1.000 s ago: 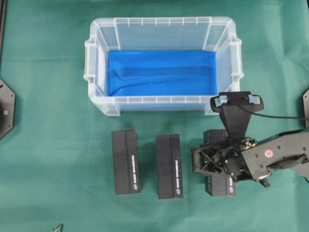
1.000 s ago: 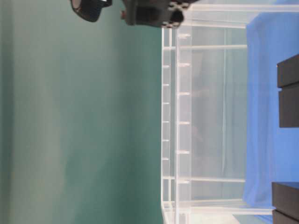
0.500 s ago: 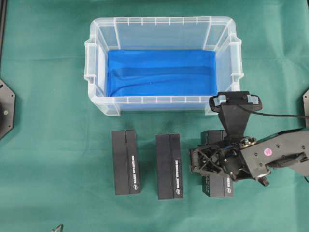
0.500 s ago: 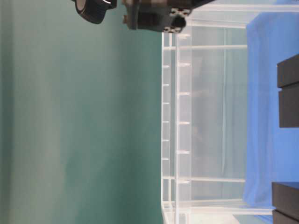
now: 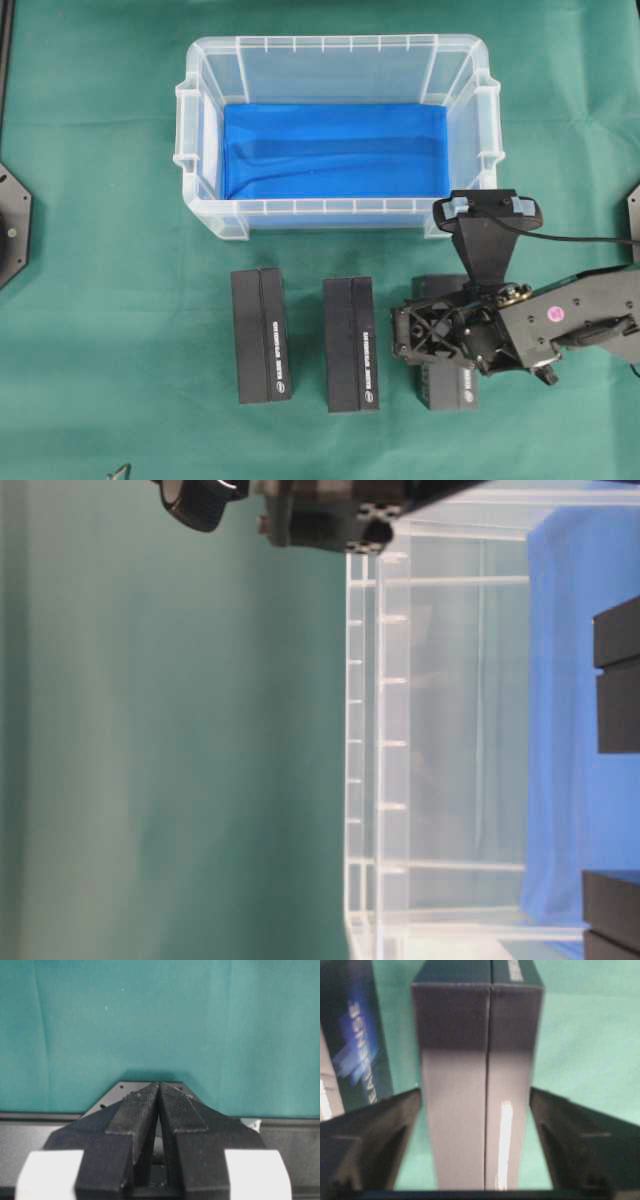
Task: Take the box out of the case with the right arm.
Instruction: 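Set the box upright on the table and open the right gripper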
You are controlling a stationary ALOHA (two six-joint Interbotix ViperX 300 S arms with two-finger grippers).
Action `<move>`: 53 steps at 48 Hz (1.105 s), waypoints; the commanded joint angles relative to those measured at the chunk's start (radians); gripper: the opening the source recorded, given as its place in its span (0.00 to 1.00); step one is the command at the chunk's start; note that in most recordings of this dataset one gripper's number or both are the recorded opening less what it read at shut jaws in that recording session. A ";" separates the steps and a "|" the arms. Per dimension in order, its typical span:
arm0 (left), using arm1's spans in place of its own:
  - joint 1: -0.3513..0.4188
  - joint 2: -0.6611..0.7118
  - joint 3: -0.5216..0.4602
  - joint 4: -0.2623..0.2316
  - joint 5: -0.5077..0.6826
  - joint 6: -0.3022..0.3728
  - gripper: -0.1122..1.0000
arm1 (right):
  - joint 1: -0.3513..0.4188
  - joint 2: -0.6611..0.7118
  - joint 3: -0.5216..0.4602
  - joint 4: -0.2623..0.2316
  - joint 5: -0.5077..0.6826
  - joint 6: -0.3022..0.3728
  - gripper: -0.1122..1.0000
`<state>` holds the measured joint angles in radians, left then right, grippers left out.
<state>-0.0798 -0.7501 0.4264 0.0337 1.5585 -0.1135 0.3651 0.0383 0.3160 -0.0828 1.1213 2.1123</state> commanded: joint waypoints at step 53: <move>-0.002 0.003 -0.015 0.003 -0.003 0.002 0.10 | -0.026 -0.054 -0.333 -0.055 0.434 -0.100 0.88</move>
<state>-0.0798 -0.7501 0.4264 0.0337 1.5585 -0.1120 0.3451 0.0153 0.0077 -0.1350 1.5478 2.0141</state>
